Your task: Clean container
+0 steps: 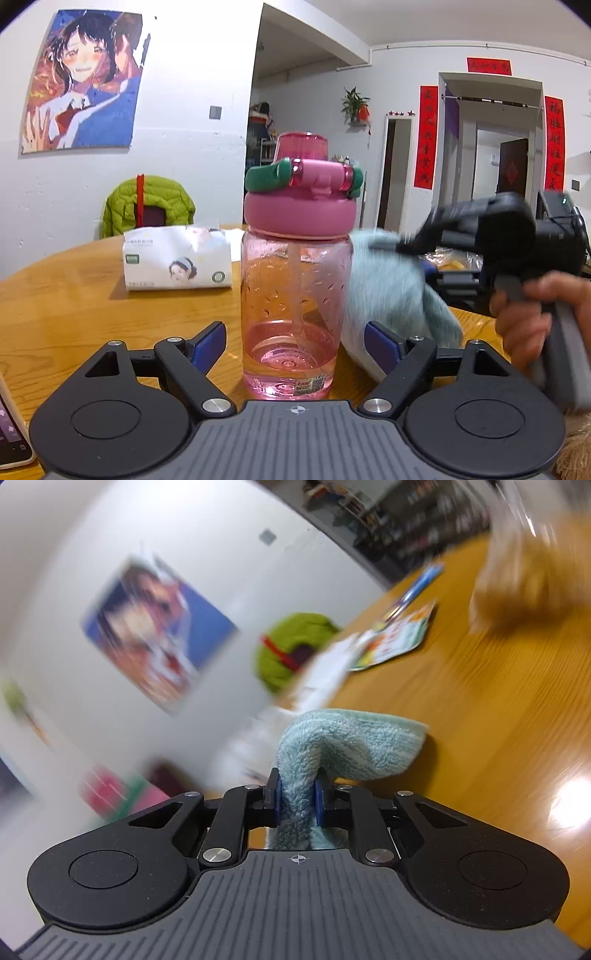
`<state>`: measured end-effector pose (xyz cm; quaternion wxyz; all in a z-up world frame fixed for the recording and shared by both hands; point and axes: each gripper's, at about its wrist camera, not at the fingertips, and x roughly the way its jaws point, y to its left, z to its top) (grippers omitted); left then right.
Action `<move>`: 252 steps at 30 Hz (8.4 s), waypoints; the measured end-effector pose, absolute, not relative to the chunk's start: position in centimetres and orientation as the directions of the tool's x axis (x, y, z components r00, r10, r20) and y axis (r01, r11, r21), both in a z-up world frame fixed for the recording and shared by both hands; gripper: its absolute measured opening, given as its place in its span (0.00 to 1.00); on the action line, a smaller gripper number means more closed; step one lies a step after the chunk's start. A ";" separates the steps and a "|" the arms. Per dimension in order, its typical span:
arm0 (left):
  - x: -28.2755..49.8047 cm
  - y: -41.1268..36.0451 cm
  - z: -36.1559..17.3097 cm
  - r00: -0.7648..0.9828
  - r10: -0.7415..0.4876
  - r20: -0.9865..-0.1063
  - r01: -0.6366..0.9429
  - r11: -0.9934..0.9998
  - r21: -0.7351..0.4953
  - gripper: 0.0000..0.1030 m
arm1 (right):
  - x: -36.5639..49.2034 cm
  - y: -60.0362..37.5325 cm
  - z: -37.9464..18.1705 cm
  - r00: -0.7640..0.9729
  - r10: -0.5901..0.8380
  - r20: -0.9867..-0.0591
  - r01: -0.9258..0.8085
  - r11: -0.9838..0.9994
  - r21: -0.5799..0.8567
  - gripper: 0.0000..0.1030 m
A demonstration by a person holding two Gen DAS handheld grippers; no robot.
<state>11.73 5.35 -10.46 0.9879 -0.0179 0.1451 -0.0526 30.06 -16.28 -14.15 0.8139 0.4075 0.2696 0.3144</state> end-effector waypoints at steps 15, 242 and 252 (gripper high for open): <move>15.5 6.0 -10.6 0.933 -0.120 -0.340 0.131 0.991 0.010 0.68 | 31.1 -12.3 -16.1 0.441 0.832 -0.336 -0.271 0.480 0.834 0.18; 14.6 4.9 -10.2 0.944 -0.124 -0.304 0.171 0.976 0.133 0.69 | 32.2 -14.8 -13.5 0.656 0.671 -0.346 -0.260 0.631 0.731 0.21; 15.5 4.4 -10.5 0.950 -0.120 -0.289 0.168 0.975 0.148 0.64 | 33.1 -15.7 -16.4 0.473 0.876 -0.093 -0.182 0.200 0.963 0.23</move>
